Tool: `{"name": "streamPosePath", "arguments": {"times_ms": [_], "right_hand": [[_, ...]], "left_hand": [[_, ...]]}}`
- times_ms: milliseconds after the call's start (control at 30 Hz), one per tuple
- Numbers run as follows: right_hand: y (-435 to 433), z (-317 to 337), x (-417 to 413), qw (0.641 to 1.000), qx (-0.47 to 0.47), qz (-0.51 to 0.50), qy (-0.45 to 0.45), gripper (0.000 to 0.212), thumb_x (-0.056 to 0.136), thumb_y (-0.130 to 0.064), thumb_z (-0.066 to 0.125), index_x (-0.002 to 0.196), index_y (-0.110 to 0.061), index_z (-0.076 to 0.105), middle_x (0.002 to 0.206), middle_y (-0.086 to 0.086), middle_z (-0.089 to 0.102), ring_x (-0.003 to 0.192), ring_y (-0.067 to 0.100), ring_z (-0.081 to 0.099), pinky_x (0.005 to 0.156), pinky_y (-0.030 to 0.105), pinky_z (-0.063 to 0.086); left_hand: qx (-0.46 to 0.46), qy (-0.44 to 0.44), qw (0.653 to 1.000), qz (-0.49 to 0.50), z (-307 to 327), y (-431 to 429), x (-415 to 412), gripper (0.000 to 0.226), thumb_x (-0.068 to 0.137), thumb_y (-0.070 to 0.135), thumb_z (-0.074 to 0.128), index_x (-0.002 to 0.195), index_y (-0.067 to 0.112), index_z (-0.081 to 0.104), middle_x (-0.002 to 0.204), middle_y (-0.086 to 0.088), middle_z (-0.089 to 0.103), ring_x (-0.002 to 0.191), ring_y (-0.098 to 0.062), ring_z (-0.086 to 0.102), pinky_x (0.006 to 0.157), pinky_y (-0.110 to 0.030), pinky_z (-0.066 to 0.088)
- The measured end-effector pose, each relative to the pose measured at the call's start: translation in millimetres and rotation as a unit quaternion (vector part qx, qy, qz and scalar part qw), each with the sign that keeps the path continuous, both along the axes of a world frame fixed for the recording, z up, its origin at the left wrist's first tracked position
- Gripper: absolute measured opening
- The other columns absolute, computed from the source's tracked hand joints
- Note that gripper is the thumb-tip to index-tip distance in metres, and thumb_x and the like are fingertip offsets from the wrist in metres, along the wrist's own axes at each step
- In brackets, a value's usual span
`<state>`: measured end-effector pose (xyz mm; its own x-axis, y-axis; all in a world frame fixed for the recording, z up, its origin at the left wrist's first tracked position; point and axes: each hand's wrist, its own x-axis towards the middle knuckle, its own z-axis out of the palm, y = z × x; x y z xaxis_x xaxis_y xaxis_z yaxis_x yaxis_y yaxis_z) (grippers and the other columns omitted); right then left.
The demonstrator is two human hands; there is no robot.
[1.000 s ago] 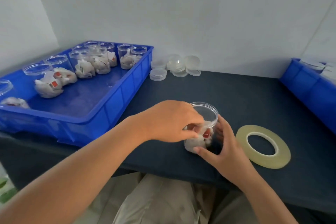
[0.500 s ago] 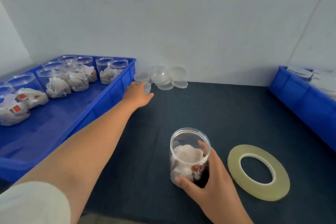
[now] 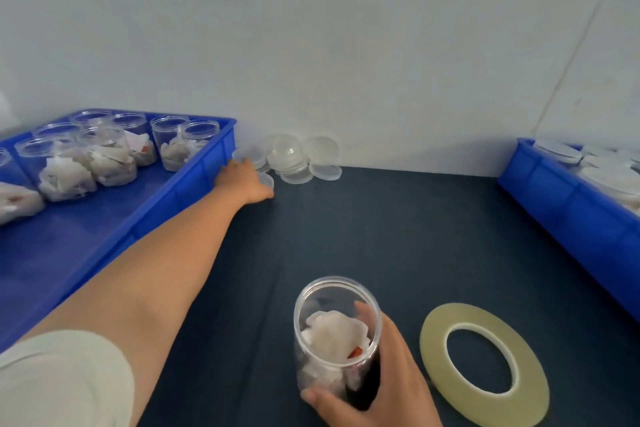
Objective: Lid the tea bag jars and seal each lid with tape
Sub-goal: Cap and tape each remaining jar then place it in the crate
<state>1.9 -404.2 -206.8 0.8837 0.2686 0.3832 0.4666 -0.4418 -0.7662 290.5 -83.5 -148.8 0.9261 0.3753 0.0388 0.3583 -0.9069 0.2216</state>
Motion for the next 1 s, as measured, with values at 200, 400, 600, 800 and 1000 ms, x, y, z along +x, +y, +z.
{"name": "streamPosePath", "arguments": {"times_ms": [200,400,600,800,1000], "right_hand": [[2.0,3.4,-5.7,1.000,0.002,-0.012,0.006,0.100,0.055,-0.068,0.091,0.137,-0.074,0.035,0.140,-0.038,0.053,0.126,-0.013,0.055,0.095,0.000,0.039],[-0.2,7.1,-11.7,0.998,0.032,0.011,0.055,0.087,0.066,-0.060,0.091,0.132,-0.066,0.035,0.135,-0.036,0.057,0.119,-0.007,0.062,0.092,0.005,0.045],[-1.3,11.3,-19.9,0.998,0.015,0.013,0.065,0.085,0.066,-0.066,0.088,0.130,-0.065,0.031,0.130,-0.041,0.055,0.115,-0.013,0.060,0.085,0.006,0.048],[-0.3,16.3,-23.4,0.997,-0.005,0.022,0.067,0.088,0.071,-0.060,0.087,0.137,-0.065,0.029,0.126,-0.033,0.061,0.114,-0.005,0.063,0.085,0.023,0.057],[1.3,15.5,-22.4,0.999,-0.012,0.012,0.049,0.084,0.072,-0.059,0.089,0.132,-0.065,0.030,0.121,-0.031,0.064,0.110,-0.004,0.064,0.079,0.017,0.054]], "left_hand": [[-0.058,-0.048,0.997,-0.028,12.8,-7.5,-33.0,0.073,0.070,0.071,0.065,0.121,0.019,0.060,0.136,-0.010,0.053,0.123,-0.034,0.056,0.079,-0.037,0.046],[-0.222,-0.066,0.937,-0.260,55.4,-60.4,-150.6,0.080,0.083,0.077,0.060,0.154,0.050,0.035,0.132,0.029,0.054,0.112,0.017,0.055,0.099,-0.028,0.044],[-0.141,-0.046,0.901,-0.408,84.1,-119.1,-292.3,0.075,0.078,0.089,0.061,0.146,0.067,0.037,0.134,0.034,0.048,0.126,0.011,0.050,0.097,-0.024,0.047],[0.024,0.022,0.926,-0.377,92.8,-145.9,-315.7,0.079,0.084,0.073,0.067,0.151,0.051,0.031,0.145,0.020,0.044,0.124,-0.009,0.054,0.086,-0.032,0.042],[0.082,0.059,0.926,-0.363,83.6,-174.7,-311.7,0.061,0.094,0.050,0.054,0.147,0.027,0.034,0.137,-0.002,0.046,0.123,-0.028,0.049,0.088,-0.039,0.045]]}}
